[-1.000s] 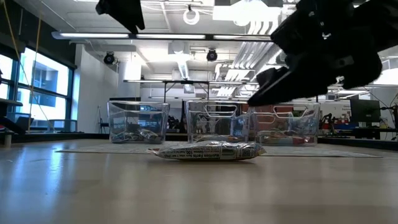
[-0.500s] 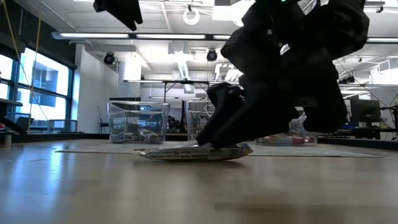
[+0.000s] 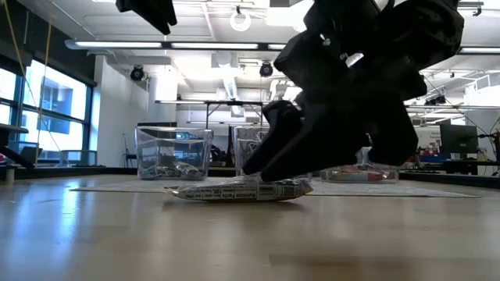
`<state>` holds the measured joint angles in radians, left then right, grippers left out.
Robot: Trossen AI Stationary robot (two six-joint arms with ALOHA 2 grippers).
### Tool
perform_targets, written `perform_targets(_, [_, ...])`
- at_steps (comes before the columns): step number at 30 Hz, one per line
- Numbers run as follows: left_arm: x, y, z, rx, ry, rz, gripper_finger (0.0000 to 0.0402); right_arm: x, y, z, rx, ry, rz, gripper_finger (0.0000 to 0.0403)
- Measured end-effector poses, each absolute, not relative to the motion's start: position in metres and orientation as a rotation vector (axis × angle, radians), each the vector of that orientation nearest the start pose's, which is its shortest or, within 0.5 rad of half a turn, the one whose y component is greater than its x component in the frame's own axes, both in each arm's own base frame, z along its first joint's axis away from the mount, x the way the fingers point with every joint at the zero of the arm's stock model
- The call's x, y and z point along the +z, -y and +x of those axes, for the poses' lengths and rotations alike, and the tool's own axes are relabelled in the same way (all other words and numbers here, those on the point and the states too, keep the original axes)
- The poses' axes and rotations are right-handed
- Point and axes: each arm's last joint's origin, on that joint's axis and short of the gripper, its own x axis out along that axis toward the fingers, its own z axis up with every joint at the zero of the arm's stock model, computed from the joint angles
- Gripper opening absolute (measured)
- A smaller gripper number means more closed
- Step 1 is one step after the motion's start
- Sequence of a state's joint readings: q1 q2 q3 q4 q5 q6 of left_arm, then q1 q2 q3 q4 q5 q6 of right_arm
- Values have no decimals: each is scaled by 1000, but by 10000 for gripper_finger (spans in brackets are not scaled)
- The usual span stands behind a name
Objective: Pick and place Granola Bars by type
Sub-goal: Put the yellow granola bar into the middle transparent bin
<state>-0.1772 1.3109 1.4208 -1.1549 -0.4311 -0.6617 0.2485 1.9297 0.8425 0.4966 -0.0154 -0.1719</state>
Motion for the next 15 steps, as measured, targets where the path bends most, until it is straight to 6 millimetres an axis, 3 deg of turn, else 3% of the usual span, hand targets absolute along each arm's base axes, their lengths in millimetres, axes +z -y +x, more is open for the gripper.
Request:
perform_targets(8, [364,30,235,538,-872,-290,163,97,-84,343,247,-652,-267,214])
perform_targets(15, [364,30,235,528,-877,-298,163,90,-73,337,209,-700,-109,202])
